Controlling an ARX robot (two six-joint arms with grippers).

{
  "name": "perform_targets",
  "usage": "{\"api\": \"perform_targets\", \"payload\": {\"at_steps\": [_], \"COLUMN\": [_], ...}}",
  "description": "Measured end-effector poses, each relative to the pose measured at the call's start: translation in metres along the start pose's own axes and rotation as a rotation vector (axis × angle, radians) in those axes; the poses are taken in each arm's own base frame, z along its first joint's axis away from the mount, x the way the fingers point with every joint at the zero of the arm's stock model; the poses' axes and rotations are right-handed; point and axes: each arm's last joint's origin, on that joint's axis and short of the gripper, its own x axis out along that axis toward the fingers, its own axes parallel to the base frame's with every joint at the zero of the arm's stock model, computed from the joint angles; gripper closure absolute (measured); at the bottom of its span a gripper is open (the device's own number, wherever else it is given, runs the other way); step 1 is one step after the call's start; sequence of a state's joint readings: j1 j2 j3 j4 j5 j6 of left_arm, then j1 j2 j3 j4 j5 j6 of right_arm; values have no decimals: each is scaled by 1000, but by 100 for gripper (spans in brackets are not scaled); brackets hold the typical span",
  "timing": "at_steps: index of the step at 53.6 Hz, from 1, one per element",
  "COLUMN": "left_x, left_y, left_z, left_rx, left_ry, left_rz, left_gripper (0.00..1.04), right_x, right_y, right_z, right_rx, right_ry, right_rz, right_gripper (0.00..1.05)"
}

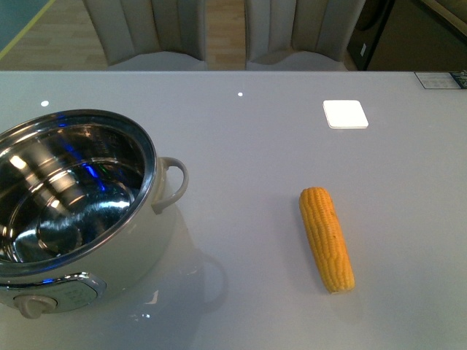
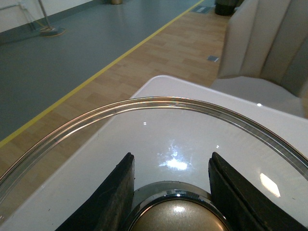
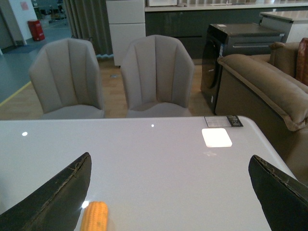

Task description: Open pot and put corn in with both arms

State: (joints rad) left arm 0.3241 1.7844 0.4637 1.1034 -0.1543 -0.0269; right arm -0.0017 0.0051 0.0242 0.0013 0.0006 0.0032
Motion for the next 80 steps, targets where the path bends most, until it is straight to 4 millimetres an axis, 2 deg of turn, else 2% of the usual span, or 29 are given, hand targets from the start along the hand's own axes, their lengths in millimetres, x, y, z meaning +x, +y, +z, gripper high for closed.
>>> {"api": "perform_targets", "payload": {"at_steps": [4, 12, 22, 29, 48, 64, 74, 80], "left_x": [6, 13, 29, 42, 72, 110, 119, 121], "left_y": [24, 55, 88, 99, 99, 77, 70, 68], "left_z": [-15, -34, -54, -73, -112, -142, -150, -163], "left_rx": [-5, -29, -58, -67, -71, -102, -97, -94], "left_ry": [23, 65, 92, 118, 150, 144, 125, 138], "left_rz": [65, 159, 265, 296, 269, 153, 136, 131], "left_gripper": [64, 64, 64, 64, 64, 64, 64, 64], "right_x": [0, 0, 0, 0, 0, 0, 0, 0], "right_y": [0, 0, 0, 0, 0, 0, 0, 0], "right_z": [0, 0, 0, 0, 0, 0, 0, 0], "right_rx": [0, 0, 0, 0, 0, 0, 0, 0], "right_ry": [0, 0, 0, 0, 0, 0, 0, 0], "right_rz": [0, 0, 0, 0, 0, 0, 0, 0], "right_gripper": [9, 9, 9, 9, 9, 9, 9, 9]}}
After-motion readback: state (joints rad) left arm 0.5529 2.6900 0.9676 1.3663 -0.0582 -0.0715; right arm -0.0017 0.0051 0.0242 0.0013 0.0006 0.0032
